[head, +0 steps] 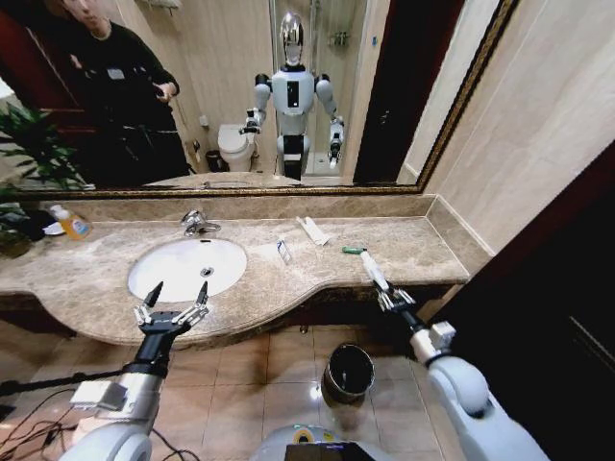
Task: Pick up the trash from the sink and place it in the trash bin.
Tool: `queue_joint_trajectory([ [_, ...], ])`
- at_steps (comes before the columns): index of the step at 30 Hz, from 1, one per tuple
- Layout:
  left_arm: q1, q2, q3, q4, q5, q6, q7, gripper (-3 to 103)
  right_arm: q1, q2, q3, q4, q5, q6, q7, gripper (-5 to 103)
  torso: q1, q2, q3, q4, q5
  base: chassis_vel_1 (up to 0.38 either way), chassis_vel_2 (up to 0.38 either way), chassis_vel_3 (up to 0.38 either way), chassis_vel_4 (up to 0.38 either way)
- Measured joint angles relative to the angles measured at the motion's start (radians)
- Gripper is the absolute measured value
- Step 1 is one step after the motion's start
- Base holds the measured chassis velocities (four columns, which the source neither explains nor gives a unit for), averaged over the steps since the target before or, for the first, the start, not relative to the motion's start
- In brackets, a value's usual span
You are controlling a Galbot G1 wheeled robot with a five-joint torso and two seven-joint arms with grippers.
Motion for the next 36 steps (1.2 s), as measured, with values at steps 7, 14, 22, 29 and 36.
queue_joint_trajectory([
  [7, 0.000, 0.000, 0.000, 0.000, 0.000, 0.000, 0.000, 100, -0.030, 0.029, 0.011, -0.061, -0.054, 0.043, -0.002, 27, 0.000, 0.000, 0.000, 0.0002, 0.0001, 0.000, 0.000, 0.000, 0.000],
  [14, 0.000, 0.000, 0.000, 0.000, 0.000, 0.000, 0.000, 100, -0.040, 0.090, -0.029, -0.157, -0.117, 0.095, -0.011, 27, 0.000, 0.000, 0.000, 0.0002, -0.0001, 0.000, 0.000, 0.000, 0.000],
  [22, 0.000, 0.000, 0.000, 0.000, 0.000, 0.000, 0.000, 100, -0.002, 0.150, -0.068, -0.312, -0.146, 0.098, -0.021, 27, 0.000, 0.000, 0.000, 0.0002, 0.0001, 0.000, 0.000, 0.000, 0.000],
  [29, 0.000, 0.000, 0.000, 0.000, 0.000, 0.000, 0.000, 100, 0.062, 0.177, -0.074, -0.478, -0.188, 0.114, -0.027, 27, 0.000, 0.000, 0.000, 0.0002, -0.0001, 0.000, 0.000, 0.000, 0.000],
  [36, 0.000, 0.000, 0.000, 0.000, 0.000, 0.000, 0.000, 100, 0.115, 0.192, -0.080, -0.610, -0.237, 0.131, -0.024, 27, 0.000, 0.000, 0.000, 0.0002, 0.0000, 0.000, 0.000, 0.000, 0.000],
])
